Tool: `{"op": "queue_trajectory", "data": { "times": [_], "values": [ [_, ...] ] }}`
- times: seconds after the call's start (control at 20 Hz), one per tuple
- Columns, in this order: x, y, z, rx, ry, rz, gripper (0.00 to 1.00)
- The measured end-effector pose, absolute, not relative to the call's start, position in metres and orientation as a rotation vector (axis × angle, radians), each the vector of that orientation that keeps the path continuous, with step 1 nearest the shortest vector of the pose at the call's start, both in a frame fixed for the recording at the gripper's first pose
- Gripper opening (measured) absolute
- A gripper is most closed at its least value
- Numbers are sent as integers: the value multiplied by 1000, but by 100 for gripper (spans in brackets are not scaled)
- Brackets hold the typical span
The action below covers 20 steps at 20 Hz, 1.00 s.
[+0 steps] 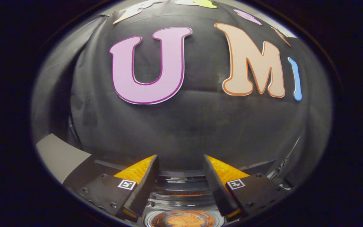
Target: Put the clothes into the washing machine and then close the washing machine lid.
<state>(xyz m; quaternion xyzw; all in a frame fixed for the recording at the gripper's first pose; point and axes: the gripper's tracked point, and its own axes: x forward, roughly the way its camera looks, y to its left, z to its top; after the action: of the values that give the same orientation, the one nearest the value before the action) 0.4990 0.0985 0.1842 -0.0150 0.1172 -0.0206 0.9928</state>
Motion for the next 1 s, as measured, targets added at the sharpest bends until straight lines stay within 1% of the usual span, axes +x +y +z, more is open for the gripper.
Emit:
{"op": "queue_trajectory", "data": {
  "times": [0.7,1.0],
  "values": [
    [436,99,181,-41,169,-35,89],
    [390,101,167,-39,161,-27,89]
  ]
}}
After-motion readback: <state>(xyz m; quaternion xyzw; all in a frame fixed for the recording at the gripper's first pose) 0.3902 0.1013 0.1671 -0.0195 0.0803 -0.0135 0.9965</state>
